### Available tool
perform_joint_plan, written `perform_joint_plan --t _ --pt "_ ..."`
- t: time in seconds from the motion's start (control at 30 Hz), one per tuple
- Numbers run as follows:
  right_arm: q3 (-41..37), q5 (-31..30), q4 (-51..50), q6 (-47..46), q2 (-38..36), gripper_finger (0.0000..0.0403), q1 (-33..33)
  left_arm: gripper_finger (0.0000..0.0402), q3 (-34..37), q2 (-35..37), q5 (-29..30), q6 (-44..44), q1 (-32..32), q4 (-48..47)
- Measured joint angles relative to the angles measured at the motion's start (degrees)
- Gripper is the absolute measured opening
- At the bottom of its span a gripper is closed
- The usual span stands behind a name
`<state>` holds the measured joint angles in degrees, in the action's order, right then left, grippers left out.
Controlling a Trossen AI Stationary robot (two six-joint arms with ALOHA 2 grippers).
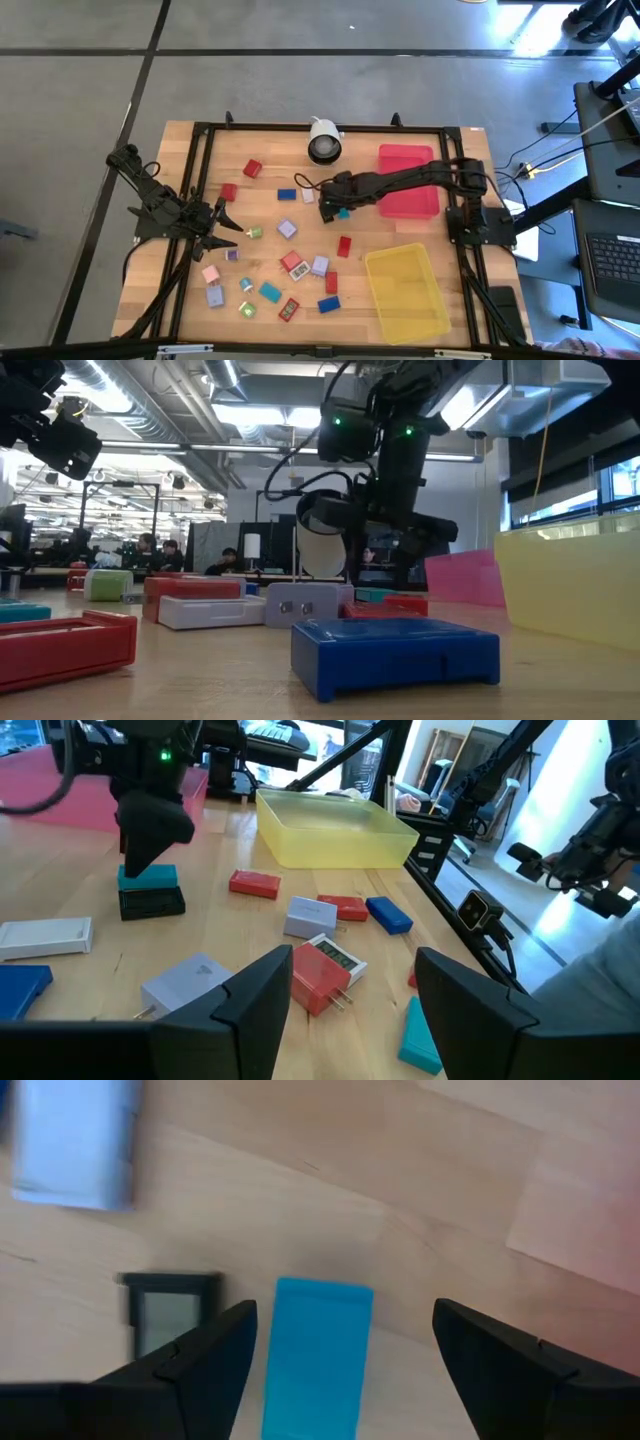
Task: Pick & Place Office items
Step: Put the top light blue digital timer into the pink bin
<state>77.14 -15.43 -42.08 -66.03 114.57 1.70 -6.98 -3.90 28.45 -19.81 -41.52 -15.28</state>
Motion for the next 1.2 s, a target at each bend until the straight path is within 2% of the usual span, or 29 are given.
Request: perform_joint_plan --t 0.37,0.6,0.9,1.2 --pt "0.0 -2.55 -0.79 2.57 0.59 0.0307 -1.8 0.0208 0.01 0.0 0.0 0.0 -0.01 0.0" --pt "0.0 1.35 -0.82 3.06 0.59 0.0307 -1.93 0.0208 0.02 0.0 0.0 0.0 -0.01 0.01" --pt "0.01 1.49 -0.74 0.34 0.95 0.0305 -2.69 0.0208 0.02 0.0 0.0 0.0 -0.01 0.01" --pt "0.23 5.1 -1.38 -3.36 3.54 0.0251 -3.04 0.0208 0.02 0.01 0.0 0.0 0.0 0.01"
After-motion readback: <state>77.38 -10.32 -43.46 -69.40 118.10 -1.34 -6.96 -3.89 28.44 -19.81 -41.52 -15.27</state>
